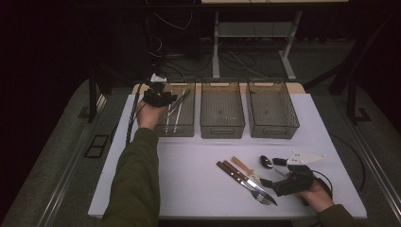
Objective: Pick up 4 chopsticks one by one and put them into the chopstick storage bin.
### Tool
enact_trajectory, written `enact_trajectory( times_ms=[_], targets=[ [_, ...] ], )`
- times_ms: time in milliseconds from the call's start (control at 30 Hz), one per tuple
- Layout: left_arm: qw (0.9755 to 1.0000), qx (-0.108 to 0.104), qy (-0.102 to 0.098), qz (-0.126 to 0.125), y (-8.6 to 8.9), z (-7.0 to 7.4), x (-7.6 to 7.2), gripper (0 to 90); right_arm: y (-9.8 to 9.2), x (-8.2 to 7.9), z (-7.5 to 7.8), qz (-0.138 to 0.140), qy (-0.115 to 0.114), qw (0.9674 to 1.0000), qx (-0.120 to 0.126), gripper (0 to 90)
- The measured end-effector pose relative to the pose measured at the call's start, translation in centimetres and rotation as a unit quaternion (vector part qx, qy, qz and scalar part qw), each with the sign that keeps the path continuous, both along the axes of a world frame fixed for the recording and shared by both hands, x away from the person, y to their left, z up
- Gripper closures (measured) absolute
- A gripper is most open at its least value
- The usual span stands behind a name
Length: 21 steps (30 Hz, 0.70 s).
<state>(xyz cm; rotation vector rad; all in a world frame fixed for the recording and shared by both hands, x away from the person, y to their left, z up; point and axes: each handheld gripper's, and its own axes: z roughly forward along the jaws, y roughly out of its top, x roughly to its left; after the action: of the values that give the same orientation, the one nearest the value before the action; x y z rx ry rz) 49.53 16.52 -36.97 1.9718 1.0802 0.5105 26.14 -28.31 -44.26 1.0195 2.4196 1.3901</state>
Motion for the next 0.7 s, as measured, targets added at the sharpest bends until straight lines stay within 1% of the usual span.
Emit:
enact_trajectory(
  times_ms=[100, 133, 167, 200, 300, 333, 367, 400, 433, 467, 533, 567, 600, 633, 667, 700],
  targets=[
    [0.9998, -0.013, -0.002, -0.017, -0.2, 0.3, -0.7, 58.3, 0.0, 0.0, 0.0, 0.001, -0.001, 1.0000, -0.002, 3.9],
    [0.9997, -0.009, -0.007, -0.021, -0.3, 0.5, -0.9, 56.3, 0.0, 0.0, 0.0, 0.001, -0.001, 1.0000, -0.002, 3.8],
    [0.9995, -0.011, -0.009, -0.027, -0.3, 0.6, -1.2, 55.2, 0.1, 0.0, 0.0, 0.001, 0.000, 1.0000, -0.003, 3.9],
    [0.9993, -0.020, -0.008, -0.031, -0.3, 0.7, -1.5, 53.7, 0.1, 0.0, 0.0, 0.002, -0.001, 1.0000, -0.004, 3.8],
    [0.9986, -0.024, -0.013, -0.046, -0.2, 1.0, -2.3, 50.3, 0.1, -0.1, 0.0, 0.003, -0.002, 1.0000, -0.005, 3.9],
    [0.9983, -0.029, -0.012, -0.050, -0.3, 1.0, -2.6, 49.0, 0.2, -0.1, 0.0, 0.002, -0.001, 1.0000, -0.005, 3.8],
    [0.9980, -0.030, -0.011, -0.054, -0.3, 1.1, -2.8, 47.3, 0.2, -0.1, 0.0, 0.002, -0.002, 1.0000, -0.005, 3.8],
    [0.9979, -0.025, -0.014, -0.057, -0.4, 1.2, -3.2, 46.6, 0.2, -0.1, 0.0, 0.002, -0.003, 1.0000, -0.005, 3.9],
    [0.9977, -0.029, -0.019, -0.058, -0.5, 1.3, -3.5, 45.8, 0.2, -0.1, 0.0, 0.001, -0.002, 1.0000, -0.005, 3.9],
    [0.9974, -0.031, -0.019, -0.062, -0.5, 1.4, -3.8, 44.8, 0.2, -0.1, 0.0, 0.001, -0.002, 1.0000, -0.005, 3.8],
    [0.9962, -0.041, -0.018, -0.075, -0.7, 1.4, -4.4, 42.4, 0.2, -0.1, 0.0, 0.001, -0.002, 1.0000, -0.006, 3.8],
    [0.9956, -0.043, -0.015, -0.081, -0.7, 1.4, -4.6, 40.9, 0.2, -0.1, 0.0, 0.001, -0.002, 1.0000, -0.006, 3.8],
    [0.9953, -0.042, -0.015, -0.086, -0.8, 1.4, -5.0, 39.6, 0.1, -0.1, 0.0, 0.001, -0.003, 1.0000, -0.005, 3.9],
    [0.9950, -0.038, -0.020, -0.090, -0.9, 1.5, -5.4, 38.9, 0.1, -0.1, 0.0, 0.000, -0.003, 1.0000, -0.005, 3.8],
    [0.9946, -0.039, -0.021, -0.094, -0.9, 1.5, -5.7, 38.4, 0.1, -0.1, 0.0, 0.000, -0.003, 1.0000, -0.005, 3.8],
    [0.9939, -0.044, -0.020, -0.099, -0.9, 1.5, -6.0, 37.7, 0.1, -0.1, 0.0, 0.000, -0.003, 1.0000, -0.004, 3.8]
  ],
)
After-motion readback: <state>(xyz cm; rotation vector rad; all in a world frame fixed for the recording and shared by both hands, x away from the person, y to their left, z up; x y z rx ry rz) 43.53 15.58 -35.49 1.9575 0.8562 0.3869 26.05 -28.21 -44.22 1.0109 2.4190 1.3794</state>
